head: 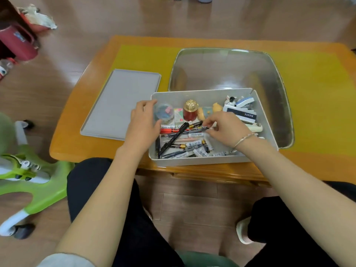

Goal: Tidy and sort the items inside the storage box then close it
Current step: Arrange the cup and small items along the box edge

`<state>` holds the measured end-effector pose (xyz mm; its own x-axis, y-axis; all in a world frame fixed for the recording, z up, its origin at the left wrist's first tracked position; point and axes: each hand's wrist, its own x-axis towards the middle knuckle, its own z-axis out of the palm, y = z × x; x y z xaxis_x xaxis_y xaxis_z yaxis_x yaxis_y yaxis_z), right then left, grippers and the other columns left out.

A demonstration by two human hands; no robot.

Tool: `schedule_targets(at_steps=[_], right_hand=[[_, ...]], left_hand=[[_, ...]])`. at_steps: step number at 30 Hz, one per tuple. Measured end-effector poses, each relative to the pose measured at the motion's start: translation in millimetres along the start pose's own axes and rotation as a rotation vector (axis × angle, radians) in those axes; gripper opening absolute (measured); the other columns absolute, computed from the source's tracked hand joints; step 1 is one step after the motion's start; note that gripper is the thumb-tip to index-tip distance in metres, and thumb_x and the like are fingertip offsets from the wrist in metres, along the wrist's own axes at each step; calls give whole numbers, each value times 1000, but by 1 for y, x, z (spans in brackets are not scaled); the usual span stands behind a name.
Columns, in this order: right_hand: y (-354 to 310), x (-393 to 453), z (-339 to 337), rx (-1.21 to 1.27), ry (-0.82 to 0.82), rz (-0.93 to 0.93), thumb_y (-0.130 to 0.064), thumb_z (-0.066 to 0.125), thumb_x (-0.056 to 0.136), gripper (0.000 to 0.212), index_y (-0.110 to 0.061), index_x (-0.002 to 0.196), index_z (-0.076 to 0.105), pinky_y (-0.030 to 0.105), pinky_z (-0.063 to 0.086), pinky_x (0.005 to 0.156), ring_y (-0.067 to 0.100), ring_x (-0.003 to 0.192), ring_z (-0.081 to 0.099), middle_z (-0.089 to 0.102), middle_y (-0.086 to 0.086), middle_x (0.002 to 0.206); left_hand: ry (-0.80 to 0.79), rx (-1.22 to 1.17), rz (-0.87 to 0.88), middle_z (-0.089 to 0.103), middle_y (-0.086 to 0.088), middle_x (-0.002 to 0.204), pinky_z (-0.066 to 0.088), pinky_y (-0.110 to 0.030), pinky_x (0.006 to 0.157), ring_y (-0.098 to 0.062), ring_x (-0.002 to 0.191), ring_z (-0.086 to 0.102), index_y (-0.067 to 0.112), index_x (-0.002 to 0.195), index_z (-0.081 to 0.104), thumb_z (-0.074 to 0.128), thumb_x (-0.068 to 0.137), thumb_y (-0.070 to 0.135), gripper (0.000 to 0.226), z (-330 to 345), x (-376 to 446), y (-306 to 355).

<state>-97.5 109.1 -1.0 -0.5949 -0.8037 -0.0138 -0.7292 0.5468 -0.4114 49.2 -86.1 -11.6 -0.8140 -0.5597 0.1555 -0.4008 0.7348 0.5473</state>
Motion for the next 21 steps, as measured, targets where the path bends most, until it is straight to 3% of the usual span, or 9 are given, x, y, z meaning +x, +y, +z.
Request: schedule_targets(at_steps=[3, 5, 7, 14, 17, 21], right_hand=[[-19, 17, 14, -148, -129, -37, -15, 59, 84, 19, -18, 101, 67, 35, 50, 84, 20, 96, 60, 65, 2, 105], [-31, 25, 22, -165, -160, -120, -15, 58, 85, 30, -22, 113, 62, 39, 51, 84, 22, 102, 58, 60, 1, 115], [-42, 31, 31, -175, -205, -235, -17, 57, 85, 35, -23, 119, 59, 40, 49, 85, 22, 104, 55, 55, 1, 119], [-46, 48, 43, -317, -286, -344, -25, 60, 87, 15, -19, 99, 63, 35, 47, 77, 22, 93, 57, 60, 1, 100], [-34, 53, 37, -318, -225, -304, -30, 61, 86, 15, -17, 93, 62, 27, 37, 62, 22, 84, 59, 62, 2, 88], [-26, 58, 35, -374, -334, -246, -32, 66, 84, 26, -17, 104, 60, 29, 43, 70, 22, 91, 57, 60, 2, 98]], left_hand=[[-21, -74, -91, 46, -8, 132, 43, -33, 84, -25, 104, 57, 22, 143, 33, 60, 92, 20, 58, -2, -7, -12], [-72, -99, -115, 59, -8, 115, 41, -32, 76, -23, 93, 59, 25, 144, 30, 53, 97, 26, 53, 0, -9, -16], [-130, -96, -128, 65, -10, 104, 41, -33, 71, -27, 91, 60, 27, 148, 25, 42, 101, 29, 50, 2, -11, -19], [-172, -42, -106, 66, -15, 112, 40, -32, 71, -28, 93, 61, 29, 153, 8, 31, 104, 36, 55, 4, -13, -26], [-162, -70, -107, 67, -13, 103, 41, -32, 68, -20, 79, 57, 30, 153, 8, 30, 104, 36, 54, 5, -15, -28], [-153, -81, -104, 63, -1, 92, 38, -25, 55, -6, 68, 53, 31, 153, 7, 29, 104, 36, 55, 8, -16, -26]])
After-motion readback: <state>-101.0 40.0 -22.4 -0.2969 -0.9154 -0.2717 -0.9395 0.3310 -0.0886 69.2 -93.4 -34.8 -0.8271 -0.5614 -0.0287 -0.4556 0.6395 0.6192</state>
